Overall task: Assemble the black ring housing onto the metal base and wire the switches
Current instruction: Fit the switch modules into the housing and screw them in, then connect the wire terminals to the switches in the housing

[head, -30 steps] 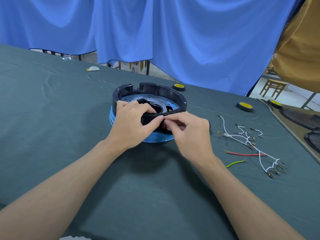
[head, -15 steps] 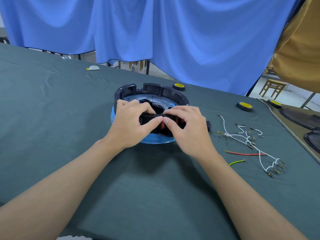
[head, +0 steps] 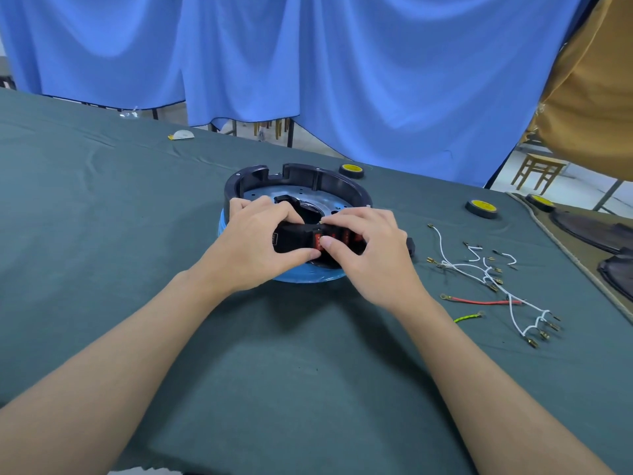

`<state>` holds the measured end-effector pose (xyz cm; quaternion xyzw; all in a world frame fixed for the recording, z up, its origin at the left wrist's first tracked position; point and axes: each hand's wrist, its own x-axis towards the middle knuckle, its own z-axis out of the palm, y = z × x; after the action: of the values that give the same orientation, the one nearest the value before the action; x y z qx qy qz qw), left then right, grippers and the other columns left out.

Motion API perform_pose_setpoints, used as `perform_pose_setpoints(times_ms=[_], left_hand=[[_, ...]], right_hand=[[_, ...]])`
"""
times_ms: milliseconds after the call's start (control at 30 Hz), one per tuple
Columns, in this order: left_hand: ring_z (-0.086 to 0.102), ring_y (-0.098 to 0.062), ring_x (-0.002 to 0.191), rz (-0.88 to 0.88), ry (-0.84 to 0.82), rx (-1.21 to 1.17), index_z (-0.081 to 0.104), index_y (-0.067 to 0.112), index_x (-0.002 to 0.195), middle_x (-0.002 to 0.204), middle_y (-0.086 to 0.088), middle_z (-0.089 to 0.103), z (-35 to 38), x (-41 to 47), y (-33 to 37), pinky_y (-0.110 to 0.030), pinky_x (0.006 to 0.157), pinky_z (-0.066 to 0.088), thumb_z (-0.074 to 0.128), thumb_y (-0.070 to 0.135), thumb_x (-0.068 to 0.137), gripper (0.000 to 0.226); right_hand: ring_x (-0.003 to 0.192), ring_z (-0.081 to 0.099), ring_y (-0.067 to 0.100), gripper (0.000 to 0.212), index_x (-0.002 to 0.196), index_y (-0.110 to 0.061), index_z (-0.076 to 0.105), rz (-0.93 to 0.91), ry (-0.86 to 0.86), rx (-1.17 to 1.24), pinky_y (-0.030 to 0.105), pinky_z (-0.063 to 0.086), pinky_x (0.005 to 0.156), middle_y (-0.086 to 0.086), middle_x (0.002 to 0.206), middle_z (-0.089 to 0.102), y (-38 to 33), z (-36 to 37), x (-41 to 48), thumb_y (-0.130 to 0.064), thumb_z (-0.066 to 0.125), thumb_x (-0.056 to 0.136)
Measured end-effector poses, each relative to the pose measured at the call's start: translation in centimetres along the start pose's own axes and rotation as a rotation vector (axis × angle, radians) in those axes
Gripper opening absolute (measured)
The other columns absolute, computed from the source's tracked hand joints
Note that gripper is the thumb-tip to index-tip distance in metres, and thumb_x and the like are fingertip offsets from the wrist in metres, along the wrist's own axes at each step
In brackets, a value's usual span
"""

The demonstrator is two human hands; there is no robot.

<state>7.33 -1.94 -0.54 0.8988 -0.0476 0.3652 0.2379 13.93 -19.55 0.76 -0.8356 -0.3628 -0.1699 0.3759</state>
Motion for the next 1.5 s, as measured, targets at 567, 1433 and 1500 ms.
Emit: perform_pose_setpoints(times_ms=[567,1433,1500], left_hand=[[0.040,-0.014,0.097,-0.133,-0.026,-0.031,0.062,0.020,0.085,0.081,0.003,0.054,0.0,0.2,0.5,-0.018,0.086,0.024,0.045,0.065,0.069,0.050],[0.060,-0.028,0.082,0.224,-0.031,0.637,0.071,0.012,0.104,0.083,-0.001,0.068,3.2,0.7,5.3,-0.040,0.080,0.041,0.042,0.052,0.095,0.050],[0.060,-0.027,0.084,0.208,-0.007,0.624,0.072,0.013,0.103,0.083,0.000,0.067,3.2,0.7,5.0,-0.038,0.082,0.037,0.044,0.044,0.094,0.042]], right_hand=[[0.117,0.039,0.006,0.032,0.113,-0.035,0.067,-0.049,0.007,-0.105,0.029,0.019,0.090,-0.022,0.119,0.058,0.3,0.5,-0.1,-0.038,0.072,0.082],[0.100,0.058,0.030,0.018,0.104,-0.024,0.062,0.363,0.017,-0.567,0.038,0.037,0.085,0.004,0.105,0.062,5.5,-2.2,0.3,-0.022,0.062,0.086],[0.099,0.058,0.030,0.021,0.106,-0.022,0.062,0.344,0.054,-0.504,0.039,0.041,0.085,0.004,0.105,0.061,5.4,-2.1,0.4,-0.019,0.061,0.086]])
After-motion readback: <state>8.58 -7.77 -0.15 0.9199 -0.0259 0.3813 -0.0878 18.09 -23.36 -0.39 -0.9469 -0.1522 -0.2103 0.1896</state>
